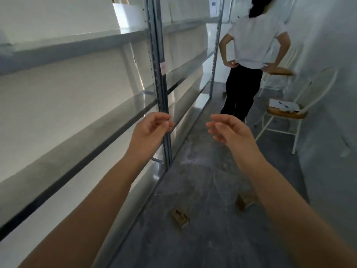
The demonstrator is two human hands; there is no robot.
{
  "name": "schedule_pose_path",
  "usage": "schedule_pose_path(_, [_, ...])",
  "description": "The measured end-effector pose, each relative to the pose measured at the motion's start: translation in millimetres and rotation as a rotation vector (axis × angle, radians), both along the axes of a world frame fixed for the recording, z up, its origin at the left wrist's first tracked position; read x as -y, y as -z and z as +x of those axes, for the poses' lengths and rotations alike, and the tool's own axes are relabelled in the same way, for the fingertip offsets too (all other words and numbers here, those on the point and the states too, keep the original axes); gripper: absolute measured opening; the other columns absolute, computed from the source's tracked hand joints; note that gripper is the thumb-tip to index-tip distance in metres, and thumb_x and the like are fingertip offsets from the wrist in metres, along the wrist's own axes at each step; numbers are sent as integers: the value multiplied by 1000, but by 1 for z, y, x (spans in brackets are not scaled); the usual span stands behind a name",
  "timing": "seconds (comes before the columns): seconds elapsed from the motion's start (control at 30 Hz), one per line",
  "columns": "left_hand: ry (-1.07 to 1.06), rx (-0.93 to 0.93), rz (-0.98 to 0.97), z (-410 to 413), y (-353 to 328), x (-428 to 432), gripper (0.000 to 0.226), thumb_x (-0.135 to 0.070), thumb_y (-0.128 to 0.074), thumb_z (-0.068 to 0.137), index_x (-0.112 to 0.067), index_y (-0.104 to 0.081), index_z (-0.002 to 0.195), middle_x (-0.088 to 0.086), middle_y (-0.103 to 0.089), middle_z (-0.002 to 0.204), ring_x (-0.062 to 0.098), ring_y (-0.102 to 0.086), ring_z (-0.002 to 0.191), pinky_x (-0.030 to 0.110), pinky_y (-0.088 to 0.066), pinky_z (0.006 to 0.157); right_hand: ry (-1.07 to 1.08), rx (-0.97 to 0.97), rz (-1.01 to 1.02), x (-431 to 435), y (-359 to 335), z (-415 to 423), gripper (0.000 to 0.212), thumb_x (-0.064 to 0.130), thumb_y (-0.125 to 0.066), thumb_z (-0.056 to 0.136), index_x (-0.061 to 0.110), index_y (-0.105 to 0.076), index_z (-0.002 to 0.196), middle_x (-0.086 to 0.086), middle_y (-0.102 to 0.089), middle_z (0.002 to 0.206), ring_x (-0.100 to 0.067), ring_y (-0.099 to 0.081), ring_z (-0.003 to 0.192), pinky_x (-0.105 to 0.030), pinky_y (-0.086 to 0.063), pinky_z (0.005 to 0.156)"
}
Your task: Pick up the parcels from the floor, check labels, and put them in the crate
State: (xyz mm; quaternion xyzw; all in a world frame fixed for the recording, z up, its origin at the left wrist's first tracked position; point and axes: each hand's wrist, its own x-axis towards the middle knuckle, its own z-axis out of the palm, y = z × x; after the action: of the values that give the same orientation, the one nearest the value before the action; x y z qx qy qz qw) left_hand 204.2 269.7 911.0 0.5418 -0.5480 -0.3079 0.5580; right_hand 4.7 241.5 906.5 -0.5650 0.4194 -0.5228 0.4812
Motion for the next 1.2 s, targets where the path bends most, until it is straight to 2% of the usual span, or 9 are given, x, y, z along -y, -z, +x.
schedule_pose_path(0.2, [109,-14,57,-4,34,81,18,-2,-49,94,-6,-61,107,3,-69,93,3,-66,80,11,-50,75,168,-33,95,53,28,-13,19,8,-45,97,15,-61,104,6,-68,91,-10,-63,84,-23,-49,81])
schedule_pose_path(0.3, [138,-19,77,-12,45,122,18,-4,-50,95,-7,-61,109,3,-69,94,6,-67,82,13,-52,79,170,-40,126,89,41,-12,19,7,-45,96,15,-61,104,8,-68,89,-7,-63,81,-17,-49,75])
schedule_pose_path(0.53, [172,13,110,-30,50,210,17,-8,-50,96,-13,-61,107,0,-69,96,14,-67,92,22,-53,87,133,-35,142,185,50,-25,20,9,-45,97,18,-63,100,9,-69,89,-6,-63,80,-27,-48,82])
schedule_pose_path(0.7, [134,32,180,-16,96,262,17,-6,-50,96,-11,-61,108,0,-68,94,-4,-65,80,13,-52,80,68,-56,251,245,96,-13,21,8,-44,96,21,-61,97,8,-68,88,-9,-60,82,-22,-46,78])
schedule_pose_path(0.83, [61,-28,340,5,169,296,21,0,-50,94,3,-60,112,9,-66,93,-9,-62,66,6,-48,68,66,-80,378,274,166,11,23,5,-45,96,23,-60,93,7,-66,87,-4,-59,79,-11,-46,68])
schedule_pose_path(0.93, [54,-76,486,24,246,321,20,2,-50,93,6,-59,111,5,-66,86,-8,-63,63,7,-48,67,103,-95,501,292,239,22,24,3,-45,95,23,-58,91,5,-64,86,-2,-58,76,-9,-44,64])
schedule_pose_path(1.0, [54,-69,543,34,305,336,18,3,-50,93,4,-59,109,0,-66,82,-8,-63,63,10,-50,71,117,-111,576,303,294,25,24,3,-45,95,23,-57,90,6,-63,85,4,-59,70,-7,-44,61])
schedule_pose_path(1.1, [70,-30,617,37,391,348,17,2,-49,93,-3,-59,106,-4,-64,81,-9,-61,62,7,-45,64,125,-142,684,313,385,31,24,4,-44,96,23,-56,88,7,-62,82,-2,-57,71,-11,-42,61])
schedule_pose_path(1.2, [102,-36,696,41,489,352,13,-3,-50,94,-9,-57,104,-4,-63,82,2,-62,70,9,-45,67,129,-167,756,319,482,35,17,2,-43,96,13,-56,101,2,-60,83,0,-57,65,-5,-41,56])
